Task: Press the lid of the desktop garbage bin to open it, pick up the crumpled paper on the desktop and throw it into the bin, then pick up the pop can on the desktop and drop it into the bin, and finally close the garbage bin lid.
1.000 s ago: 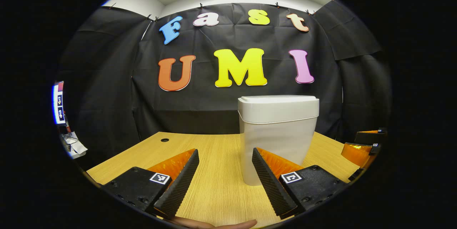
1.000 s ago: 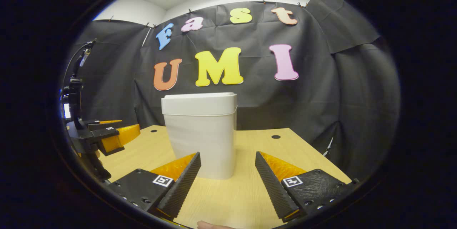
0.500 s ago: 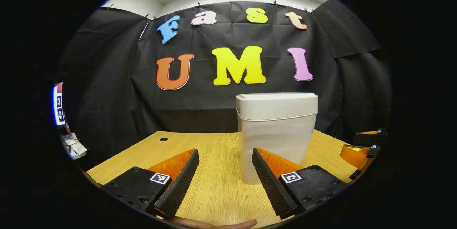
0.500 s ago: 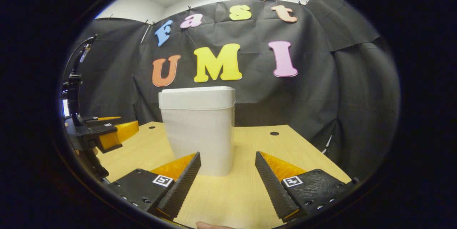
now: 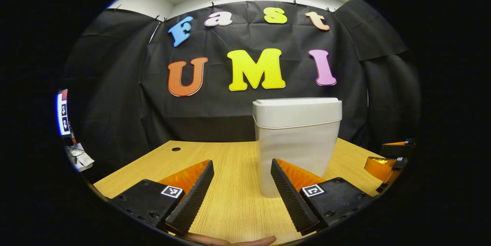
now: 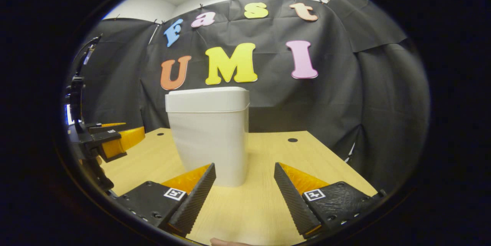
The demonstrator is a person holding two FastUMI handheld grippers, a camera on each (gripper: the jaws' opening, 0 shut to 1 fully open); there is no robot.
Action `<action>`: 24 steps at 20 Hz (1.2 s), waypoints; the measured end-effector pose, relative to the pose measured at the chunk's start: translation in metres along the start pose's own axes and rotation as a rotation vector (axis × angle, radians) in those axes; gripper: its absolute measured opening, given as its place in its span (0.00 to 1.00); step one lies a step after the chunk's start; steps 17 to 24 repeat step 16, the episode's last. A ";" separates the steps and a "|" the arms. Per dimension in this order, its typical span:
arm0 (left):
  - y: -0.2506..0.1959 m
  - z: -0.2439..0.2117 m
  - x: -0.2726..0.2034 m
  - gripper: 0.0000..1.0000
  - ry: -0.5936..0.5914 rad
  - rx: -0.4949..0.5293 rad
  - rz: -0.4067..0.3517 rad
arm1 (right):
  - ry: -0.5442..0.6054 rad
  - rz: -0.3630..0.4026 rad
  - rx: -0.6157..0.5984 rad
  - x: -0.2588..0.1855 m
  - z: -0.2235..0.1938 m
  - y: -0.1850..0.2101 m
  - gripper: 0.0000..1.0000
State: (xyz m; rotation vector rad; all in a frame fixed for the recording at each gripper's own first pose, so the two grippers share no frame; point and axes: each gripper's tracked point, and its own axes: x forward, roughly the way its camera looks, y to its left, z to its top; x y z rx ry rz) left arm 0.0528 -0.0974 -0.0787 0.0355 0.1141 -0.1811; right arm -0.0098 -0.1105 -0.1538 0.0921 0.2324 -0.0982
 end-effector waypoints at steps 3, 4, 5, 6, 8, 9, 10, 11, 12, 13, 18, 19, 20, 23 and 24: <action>-0.003 0.001 -0.001 0.96 0.000 0.003 -0.004 | 0.001 -0.005 0.000 0.000 0.000 -0.004 0.97; -0.002 0.001 -0.001 0.96 -0.005 0.005 0.000 | 0.000 -0.005 -0.001 0.000 0.001 -0.004 0.95; -0.002 0.003 -0.001 0.96 -0.009 0.009 0.002 | -0.002 -0.004 -0.004 0.000 0.001 -0.003 0.95; -0.001 0.004 -0.002 0.96 -0.013 0.011 0.004 | -0.004 -0.005 -0.007 0.001 0.001 -0.004 0.95; 0.002 0.004 -0.001 0.96 -0.016 0.013 0.013 | -0.006 -0.004 -0.013 0.002 0.000 -0.002 0.95; 0.004 0.003 0.000 0.96 -0.016 0.013 0.017 | -0.003 -0.003 -0.015 0.002 -0.001 -0.001 0.95; 0.004 0.004 0.001 0.96 -0.014 0.010 0.019 | 0.000 0.001 -0.016 0.002 -0.002 0.000 0.95; 0.005 0.003 0.000 0.96 -0.011 0.008 0.023 | 0.002 0.006 -0.017 0.003 -0.003 0.001 0.95; 0.006 0.002 0.000 0.96 -0.011 0.005 0.030 | 0.002 0.005 -0.020 0.003 -0.004 0.001 0.95; 0.008 0.003 0.000 0.96 -0.013 -0.005 0.039 | -0.001 0.001 -0.028 0.003 -0.004 0.000 0.95; 0.007 0.005 0.000 0.96 -0.022 -0.039 0.055 | -0.011 -0.021 -0.080 0.004 -0.006 -0.007 0.95; 0.007 0.005 0.000 0.96 -0.022 -0.039 0.055 | -0.011 -0.021 -0.080 0.004 -0.006 -0.007 0.95; 0.007 0.005 0.000 0.96 -0.022 -0.039 0.055 | -0.011 -0.021 -0.080 0.004 -0.006 -0.007 0.95; 0.007 0.005 0.000 0.96 -0.022 -0.039 0.055 | -0.011 -0.021 -0.080 0.004 -0.006 -0.007 0.95; 0.007 0.005 0.000 0.96 -0.022 -0.039 0.055 | -0.011 -0.021 -0.080 0.004 -0.006 -0.007 0.95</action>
